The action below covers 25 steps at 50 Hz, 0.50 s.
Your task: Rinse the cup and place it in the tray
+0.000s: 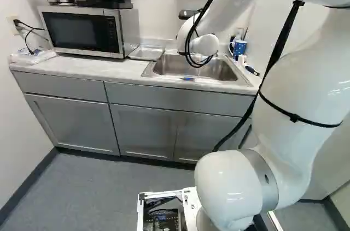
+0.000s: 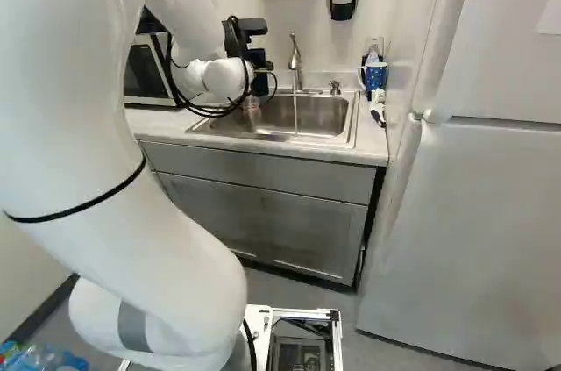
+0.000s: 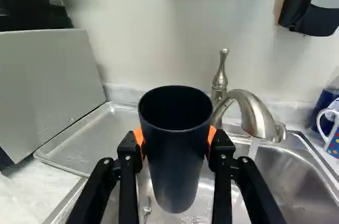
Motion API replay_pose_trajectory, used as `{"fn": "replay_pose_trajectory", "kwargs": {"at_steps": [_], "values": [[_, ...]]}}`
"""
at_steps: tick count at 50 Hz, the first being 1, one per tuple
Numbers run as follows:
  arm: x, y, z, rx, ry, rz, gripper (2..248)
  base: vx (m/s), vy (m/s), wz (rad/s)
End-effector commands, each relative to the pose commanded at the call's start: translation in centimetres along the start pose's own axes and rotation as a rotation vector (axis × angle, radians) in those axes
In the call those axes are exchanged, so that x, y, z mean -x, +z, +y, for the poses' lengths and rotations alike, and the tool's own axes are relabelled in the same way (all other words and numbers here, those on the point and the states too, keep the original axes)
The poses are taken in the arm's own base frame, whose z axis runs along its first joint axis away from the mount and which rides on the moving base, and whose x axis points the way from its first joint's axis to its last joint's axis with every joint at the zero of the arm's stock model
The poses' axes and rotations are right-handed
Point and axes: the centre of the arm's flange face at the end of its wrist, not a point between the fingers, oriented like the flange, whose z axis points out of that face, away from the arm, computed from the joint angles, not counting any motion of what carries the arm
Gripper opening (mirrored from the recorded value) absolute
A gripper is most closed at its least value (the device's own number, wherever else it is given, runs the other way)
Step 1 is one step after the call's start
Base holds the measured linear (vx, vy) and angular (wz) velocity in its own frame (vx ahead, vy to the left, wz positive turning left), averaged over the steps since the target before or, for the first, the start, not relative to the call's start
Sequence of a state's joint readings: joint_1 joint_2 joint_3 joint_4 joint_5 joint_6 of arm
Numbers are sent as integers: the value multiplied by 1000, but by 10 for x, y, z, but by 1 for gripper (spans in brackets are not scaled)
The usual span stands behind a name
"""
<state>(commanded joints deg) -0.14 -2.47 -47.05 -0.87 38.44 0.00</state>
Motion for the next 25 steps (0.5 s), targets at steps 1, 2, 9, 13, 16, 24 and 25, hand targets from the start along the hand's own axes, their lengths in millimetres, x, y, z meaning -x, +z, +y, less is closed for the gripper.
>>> {"fn": "replay_pose_trajectory", "kwargs": {"at_steps": [1,2,9,13,16,24,25], "values": [[1,0,1,3,0,-1,125,0,0,0],[2,0,3,6,1,-2,125,0,0,0],[9,2,13,25,3,-7,125,0,0,0],[12,2,16,31,4,-9,125,0,0,0],[15,3,17,33,5,-10,125,0,0,0],[22,4,18,35,5,-12,125,0,0,0],[23,5,19,36,5,-12,125,0,0,0]]}}
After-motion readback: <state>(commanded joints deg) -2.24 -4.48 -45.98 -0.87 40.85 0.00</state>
